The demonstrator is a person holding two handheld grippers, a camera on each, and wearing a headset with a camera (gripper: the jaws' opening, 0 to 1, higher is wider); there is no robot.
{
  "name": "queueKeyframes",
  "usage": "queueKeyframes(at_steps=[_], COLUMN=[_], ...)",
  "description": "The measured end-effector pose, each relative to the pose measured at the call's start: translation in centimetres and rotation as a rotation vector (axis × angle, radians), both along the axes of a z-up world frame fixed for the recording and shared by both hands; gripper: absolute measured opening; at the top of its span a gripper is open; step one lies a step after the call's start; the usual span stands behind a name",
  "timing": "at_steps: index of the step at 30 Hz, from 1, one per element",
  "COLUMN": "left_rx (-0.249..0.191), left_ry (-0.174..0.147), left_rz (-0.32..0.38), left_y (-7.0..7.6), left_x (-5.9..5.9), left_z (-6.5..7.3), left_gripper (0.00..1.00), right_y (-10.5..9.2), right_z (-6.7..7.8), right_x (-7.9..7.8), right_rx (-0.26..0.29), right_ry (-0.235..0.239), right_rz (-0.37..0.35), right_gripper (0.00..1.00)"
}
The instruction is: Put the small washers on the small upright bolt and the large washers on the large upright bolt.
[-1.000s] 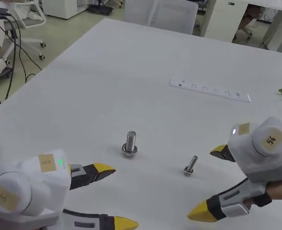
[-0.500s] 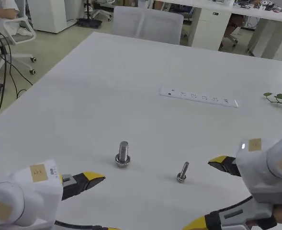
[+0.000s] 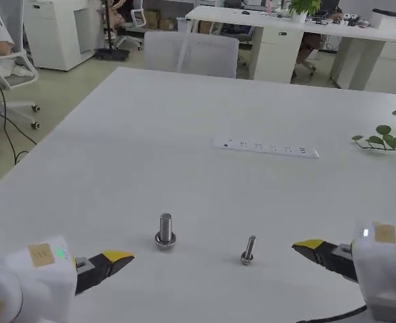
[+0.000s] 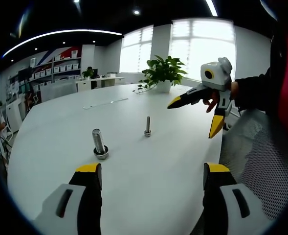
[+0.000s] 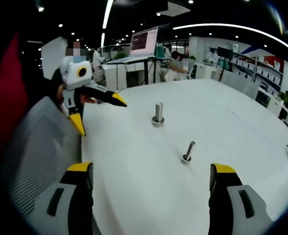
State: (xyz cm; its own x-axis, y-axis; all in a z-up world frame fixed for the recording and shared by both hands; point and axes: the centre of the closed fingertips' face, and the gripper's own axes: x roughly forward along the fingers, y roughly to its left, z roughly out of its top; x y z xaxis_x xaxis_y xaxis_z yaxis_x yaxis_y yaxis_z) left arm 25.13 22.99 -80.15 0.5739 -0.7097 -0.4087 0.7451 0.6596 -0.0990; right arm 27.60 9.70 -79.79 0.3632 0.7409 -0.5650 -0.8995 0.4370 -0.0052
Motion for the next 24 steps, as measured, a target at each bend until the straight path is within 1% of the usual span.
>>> queueKeyframes(at_steps=[3, 5, 8, 10, 12, 15, 20, 21, 24], left_rx=[0.0, -0.001, -0.005, -0.004, -0.008, -0.009, -0.013, -0.014, -0.014], left_ry=[0.004, 0.007, 0.013, 0.016, 0.022, 0.026, 0.033, 0.034, 0.038], left_rz=[0.003, 0.003, 0.001, 0.001, 0.004, 0.009, 0.015, 0.016, 0.017], left_y=[0.1, 0.2, 0.2, 0.2, 0.4, 0.6, 0.9, 0.9, 0.9], left_x=[-0.2, -0.3, -0.7, -0.8, -0.9, -1.1, -1.1, -1.1, -1.1], left_z=[0.0, 0.0, 0.0, -0.1, -0.2, -0.3, -0.5, -0.5, -0.6], left_gripper=[0.87, 0.88, 0.89, 0.9, 0.91, 0.91, 0.91, 0.91, 0.91], right_y=[-0.1, -0.1, 0.0, 0.1, 0.3, 0.5, 0.7, 0.8, 0.9], right_z=[-0.1, -0.3, -0.5, -0.5, -0.3, -0.3, -0.9, -1.2, -1.2], right_x=[-0.5, -0.8, -1.0, -1.0, -1.0, -0.9, -0.9, -1.0, -1.0], right_rx=[0.018, 0.016, 0.035, 0.045, 0.069, 0.084, 0.089, 0.089, 0.09], right_ry=[-0.004, 0.001, 0.006, 0.004, -0.011, -0.006, -0.001, 0.01, 0.005], right_rz=[-0.016, -0.023, -0.041, -0.051, -0.063, -0.074, -0.082, -0.084, -0.083], right_gripper=[1.0, 1.0, 1.0, 1.0, 1.0, 1.0, 1.0, 1.0, 1.0])
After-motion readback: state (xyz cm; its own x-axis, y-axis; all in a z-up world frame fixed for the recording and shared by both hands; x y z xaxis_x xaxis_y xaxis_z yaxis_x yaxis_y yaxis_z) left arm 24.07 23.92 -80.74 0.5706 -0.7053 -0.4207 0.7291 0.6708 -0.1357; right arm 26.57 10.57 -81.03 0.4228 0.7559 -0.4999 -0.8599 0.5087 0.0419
